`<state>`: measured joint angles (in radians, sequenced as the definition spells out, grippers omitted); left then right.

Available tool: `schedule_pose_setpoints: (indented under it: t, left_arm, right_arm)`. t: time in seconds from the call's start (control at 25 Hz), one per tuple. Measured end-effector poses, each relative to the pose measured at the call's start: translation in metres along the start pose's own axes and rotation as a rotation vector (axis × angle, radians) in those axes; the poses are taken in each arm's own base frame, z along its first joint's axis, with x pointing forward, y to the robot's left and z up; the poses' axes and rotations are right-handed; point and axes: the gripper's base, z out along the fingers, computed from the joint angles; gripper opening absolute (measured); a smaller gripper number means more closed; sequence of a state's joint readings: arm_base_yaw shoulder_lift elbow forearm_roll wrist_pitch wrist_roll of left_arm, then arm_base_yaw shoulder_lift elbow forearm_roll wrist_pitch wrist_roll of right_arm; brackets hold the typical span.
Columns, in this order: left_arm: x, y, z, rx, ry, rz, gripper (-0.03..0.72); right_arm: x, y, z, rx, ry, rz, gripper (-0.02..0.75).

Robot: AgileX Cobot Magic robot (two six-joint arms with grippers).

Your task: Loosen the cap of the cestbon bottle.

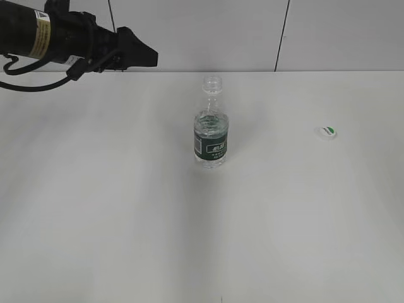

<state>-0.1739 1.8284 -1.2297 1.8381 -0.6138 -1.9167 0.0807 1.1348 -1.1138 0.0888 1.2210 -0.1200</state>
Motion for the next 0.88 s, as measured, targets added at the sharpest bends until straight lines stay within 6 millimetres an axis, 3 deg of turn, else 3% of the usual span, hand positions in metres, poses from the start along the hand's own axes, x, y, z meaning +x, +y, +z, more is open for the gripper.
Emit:
schedule_pose_setpoints:
  t: [0.36,0.64,0.88]
  left_arm:
    - [-0.011,-0.011,-0.016,0.024,-0.034,0.023,0.533]
    - [-0.016,-0.018,-0.024,0.04,-0.05,0.031,0.533]
    - [-0.014,-0.021,-0.024,0.069,-0.038,0.029,0.533]
  right_arm:
    - [0.103,0.01,-0.043,0.052,-0.222,-0.028,0.489]
    - [0.173,0.016,-0.035,0.07,-0.4,-0.039,0.489]
    - [0.21,0.015,-0.018,0.118,-0.581,-0.056,0.489]
